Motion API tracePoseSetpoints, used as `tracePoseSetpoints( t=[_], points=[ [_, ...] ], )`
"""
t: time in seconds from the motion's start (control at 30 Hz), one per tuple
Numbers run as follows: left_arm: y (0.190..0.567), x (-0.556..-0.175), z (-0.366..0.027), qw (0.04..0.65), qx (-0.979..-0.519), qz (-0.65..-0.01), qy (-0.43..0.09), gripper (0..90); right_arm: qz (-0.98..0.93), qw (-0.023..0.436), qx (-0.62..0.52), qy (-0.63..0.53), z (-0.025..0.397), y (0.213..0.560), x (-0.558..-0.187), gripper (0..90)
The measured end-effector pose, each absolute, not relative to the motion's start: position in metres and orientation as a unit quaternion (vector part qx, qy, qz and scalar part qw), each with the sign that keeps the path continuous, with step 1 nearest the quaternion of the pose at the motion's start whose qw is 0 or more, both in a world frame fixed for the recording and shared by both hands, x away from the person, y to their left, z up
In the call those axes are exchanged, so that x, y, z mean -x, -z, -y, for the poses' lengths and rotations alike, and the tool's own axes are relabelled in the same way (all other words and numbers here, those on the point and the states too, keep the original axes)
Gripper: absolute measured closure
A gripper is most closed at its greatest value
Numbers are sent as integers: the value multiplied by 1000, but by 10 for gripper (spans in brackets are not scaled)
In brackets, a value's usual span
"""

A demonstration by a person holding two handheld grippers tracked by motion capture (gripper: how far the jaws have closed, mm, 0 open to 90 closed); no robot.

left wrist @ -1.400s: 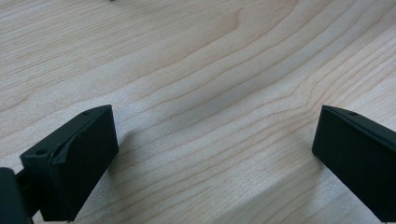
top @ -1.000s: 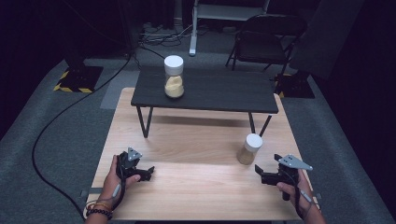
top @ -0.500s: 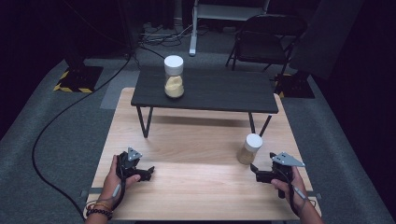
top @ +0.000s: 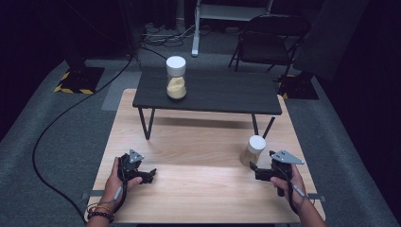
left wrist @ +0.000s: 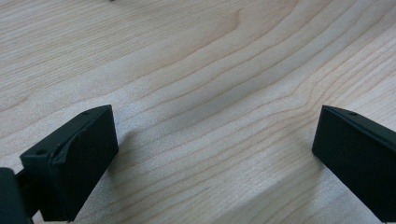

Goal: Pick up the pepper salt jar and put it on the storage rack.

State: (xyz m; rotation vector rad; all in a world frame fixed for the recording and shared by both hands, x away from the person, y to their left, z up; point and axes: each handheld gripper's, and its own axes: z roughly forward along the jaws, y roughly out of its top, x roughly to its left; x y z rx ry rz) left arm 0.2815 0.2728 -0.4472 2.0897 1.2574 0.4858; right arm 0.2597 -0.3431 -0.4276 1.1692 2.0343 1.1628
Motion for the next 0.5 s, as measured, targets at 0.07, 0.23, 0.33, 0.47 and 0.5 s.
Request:
tracePoseSetpoints(
  t=[0.07,0.23,0.33,0.47,0.5],
  points=[
    [447,-281,-273,322,-796,-479,-185,4,-750,258,-431,-431,341,427,-262,17],
    [447,-281,-273,322,-796,-479,-185,4,-745,255,-434,-437,339,427,-267,21],
    [447,-281,-273,322,-796,-479,-185,4,-742,250,-437,-442,338,428,-271,24],
    [447,-282,-273,322,-796,-479,-185,4,-741,244,-439,-445,338,428,-277,27],
    [447,-281,-273,322,-796,-479,-185,4,-740,242,-441,-447,338,428,-278,27]
  ],
)
